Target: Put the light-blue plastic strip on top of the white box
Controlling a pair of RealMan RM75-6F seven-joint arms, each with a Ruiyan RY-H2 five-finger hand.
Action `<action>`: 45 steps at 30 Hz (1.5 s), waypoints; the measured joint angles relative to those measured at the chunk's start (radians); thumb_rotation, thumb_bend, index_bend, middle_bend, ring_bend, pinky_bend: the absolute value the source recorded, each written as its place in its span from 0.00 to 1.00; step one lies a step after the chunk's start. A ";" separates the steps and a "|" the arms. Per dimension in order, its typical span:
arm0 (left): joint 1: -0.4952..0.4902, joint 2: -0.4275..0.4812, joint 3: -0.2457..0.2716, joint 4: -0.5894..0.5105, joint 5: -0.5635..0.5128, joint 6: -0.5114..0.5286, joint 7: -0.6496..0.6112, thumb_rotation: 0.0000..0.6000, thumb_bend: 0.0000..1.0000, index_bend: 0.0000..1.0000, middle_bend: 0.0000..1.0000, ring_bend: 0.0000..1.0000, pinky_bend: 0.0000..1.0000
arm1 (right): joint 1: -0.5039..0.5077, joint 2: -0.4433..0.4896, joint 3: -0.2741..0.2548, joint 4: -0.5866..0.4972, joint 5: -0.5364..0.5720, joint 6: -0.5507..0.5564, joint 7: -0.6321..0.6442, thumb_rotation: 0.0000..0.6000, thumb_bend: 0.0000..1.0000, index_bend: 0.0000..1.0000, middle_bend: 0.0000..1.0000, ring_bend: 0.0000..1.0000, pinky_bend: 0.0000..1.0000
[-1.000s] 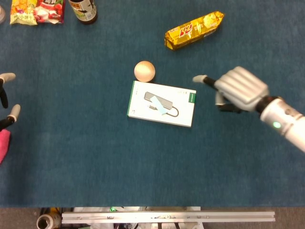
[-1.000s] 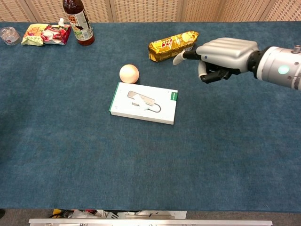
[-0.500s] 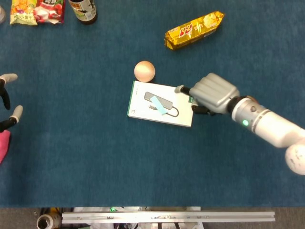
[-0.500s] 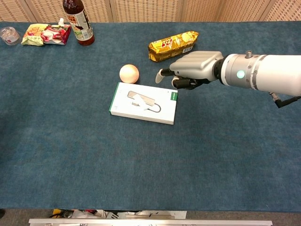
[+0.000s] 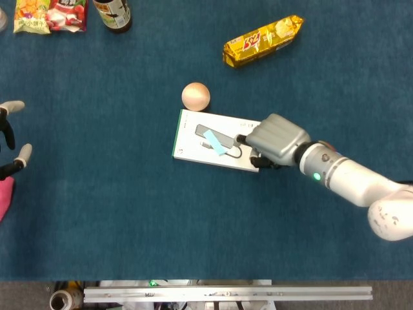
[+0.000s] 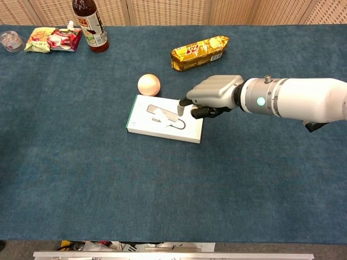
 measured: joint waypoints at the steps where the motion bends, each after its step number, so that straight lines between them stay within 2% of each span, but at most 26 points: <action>1: 0.002 0.000 -0.003 0.001 0.001 -0.001 -0.001 1.00 0.24 0.28 0.68 0.70 0.82 | 0.004 -0.011 -0.001 0.006 0.000 0.002 0.000 0.00 1.00 0.25 1.00 1.00 1.00; 16: 0.024 0.012 -0.023 0.017 0.001 -0.027 -0.043 1.00 0.24 0.28 0.68 0.70 0.82 | 0.073 -0.115 -0.016 0.080 0.040 0.030 0.004 0.00 1.00 0.25 1.00 1.00 1.00; 37: 0.038 0.008 -0.042 0.025 0.008 -0.049 -0.050 1.00 0.24 0.28 0.68 0.70 0.82 | 0.107 -0.146 -0.073 0.083 0.081 0.061 -0.009 0.00 1.00 0.25 1.00 1.00 1.00; 45: 0.042 0.005 -0.048 0.025 0.012 -0.050 -0.050 1.00 0.24 0.27 0.68 0.70 0.82 | 0.106 -0.146 -0.078 0.068 0.066 0.076 -0.005 0.00 1.00 0.25 1.00 1.00 1.00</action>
